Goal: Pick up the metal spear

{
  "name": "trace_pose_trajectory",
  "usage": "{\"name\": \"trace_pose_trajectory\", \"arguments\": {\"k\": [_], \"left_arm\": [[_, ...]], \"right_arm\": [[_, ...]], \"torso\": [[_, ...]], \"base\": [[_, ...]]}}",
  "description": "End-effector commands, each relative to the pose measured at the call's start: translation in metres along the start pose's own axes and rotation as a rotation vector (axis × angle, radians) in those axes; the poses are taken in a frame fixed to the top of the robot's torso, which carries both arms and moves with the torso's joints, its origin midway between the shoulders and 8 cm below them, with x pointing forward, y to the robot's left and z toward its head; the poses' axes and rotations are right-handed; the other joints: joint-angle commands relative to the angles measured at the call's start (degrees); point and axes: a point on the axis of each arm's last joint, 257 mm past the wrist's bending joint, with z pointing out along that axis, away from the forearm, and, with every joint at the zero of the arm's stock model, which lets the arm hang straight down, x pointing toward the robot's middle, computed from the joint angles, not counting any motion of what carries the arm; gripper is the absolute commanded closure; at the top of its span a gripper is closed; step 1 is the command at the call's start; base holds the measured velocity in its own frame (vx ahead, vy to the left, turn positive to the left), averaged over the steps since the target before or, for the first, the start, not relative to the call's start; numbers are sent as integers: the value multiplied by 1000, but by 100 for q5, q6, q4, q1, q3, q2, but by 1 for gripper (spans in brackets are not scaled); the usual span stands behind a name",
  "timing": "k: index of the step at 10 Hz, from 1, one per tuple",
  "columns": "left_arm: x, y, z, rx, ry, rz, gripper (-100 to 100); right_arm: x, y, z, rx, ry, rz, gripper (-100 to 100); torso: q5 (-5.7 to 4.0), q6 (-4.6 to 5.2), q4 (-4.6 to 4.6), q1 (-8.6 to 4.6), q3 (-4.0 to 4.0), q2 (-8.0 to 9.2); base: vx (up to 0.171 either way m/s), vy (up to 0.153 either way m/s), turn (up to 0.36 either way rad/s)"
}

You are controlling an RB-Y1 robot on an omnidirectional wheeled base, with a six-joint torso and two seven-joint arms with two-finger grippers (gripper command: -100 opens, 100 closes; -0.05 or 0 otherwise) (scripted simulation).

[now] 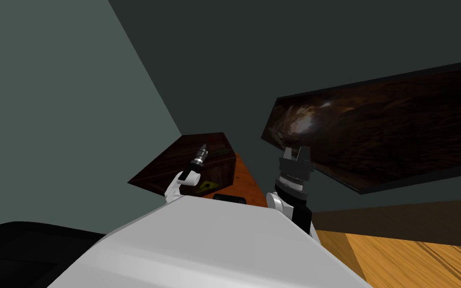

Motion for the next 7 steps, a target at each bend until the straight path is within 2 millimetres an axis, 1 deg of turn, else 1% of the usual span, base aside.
{"name": "trace_pose_trajectory", "arguments": {"k": [1,2,3,4,5,6,7], "left_arm": [[-1,8,4,-38,0,-8,-100],[-1,12,3,-56,0,-8,-100],[-3,12,12,-69,0,-23,-100],[-3,19,12,-98,0,-23,-100],[-3,23,11,-112,-1,-23,-100],[-5,23,20,-126,0,-38,-100],[-5,28,19,-149,-1,-38,-100]], "right_arm": [[0,0,0,0,0,0,0],[0,0,0,0,0,0,0],[0,0,0,0,0,0,0],[0,0,0,0,0,0,0],[0,0,0,0,0,0,0],[0,0,0,0,0,0,0],[0,0,0,0,0,0,0]], "torso": [[0,0,0,0,0,0],[-1,-1,0,-2,1,1],[1,-1,0,8,1,2],[-1,0,0,-4,0,1],[-2,-1,0,-4,0,0],[1,-1,0,9,0,0],[1,0,0,5,0,0]], "base": [[-1,-65,5],[1,-31,3],[-2,-74,-5],[4,-72,4],[5,-25,4],[0,-46,-4],[3,-63,-1]]}}
